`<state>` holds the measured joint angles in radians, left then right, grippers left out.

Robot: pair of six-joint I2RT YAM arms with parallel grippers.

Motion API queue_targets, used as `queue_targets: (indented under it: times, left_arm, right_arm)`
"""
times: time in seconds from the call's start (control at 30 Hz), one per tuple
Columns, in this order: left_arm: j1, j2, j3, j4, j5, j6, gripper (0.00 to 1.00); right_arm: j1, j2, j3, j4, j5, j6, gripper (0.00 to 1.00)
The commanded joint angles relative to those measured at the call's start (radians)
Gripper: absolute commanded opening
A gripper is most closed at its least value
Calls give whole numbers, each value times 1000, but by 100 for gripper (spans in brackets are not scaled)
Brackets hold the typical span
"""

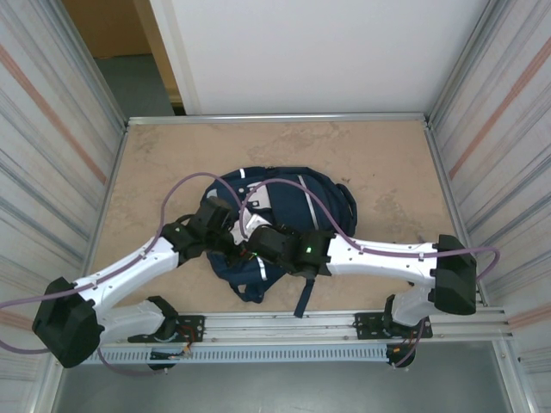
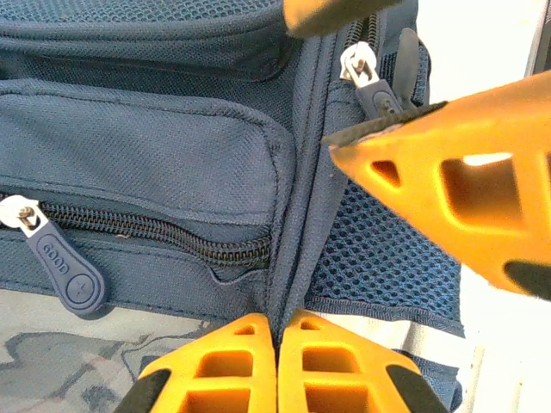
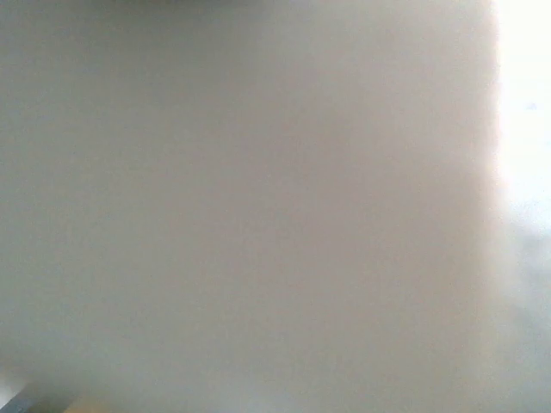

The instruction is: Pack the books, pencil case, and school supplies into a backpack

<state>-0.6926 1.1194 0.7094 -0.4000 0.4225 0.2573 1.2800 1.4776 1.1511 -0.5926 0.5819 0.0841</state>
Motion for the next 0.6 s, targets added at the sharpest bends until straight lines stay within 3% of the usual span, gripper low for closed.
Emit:
queue_targets:
  times: [0.0,0.07,0.1,0.17,0.27,0.47,0.57]
  left_arm:
    - [15,-52,4,99,69,-25,0]
    - [26,-54,7,97,78,-30,0]
    - [28,-58,9,94,80,-29,0]
    - [28,-63,11,93,92,-27,0]
    - [28,-63,22,83,105,-21,0]
    - [28,-55,25,81,121,-20,0]
    - [27,-55,34,70,127,-21,0]
  right_arm:
    - [-20,-45,6,-125,-28,78,26]
    - [-29,-69,-6,-152,-67,123,25]
    - [-31,-81,-10,-160,-102,135,29]
    - [-36,-101,-22,-154,-228,143,49]
    - [-36,-102,-27,-124,-313,173,58]
    - [-36,-10,39,-187,-122,197,59]
    - [-31,69,124,-320,-26,246,52]
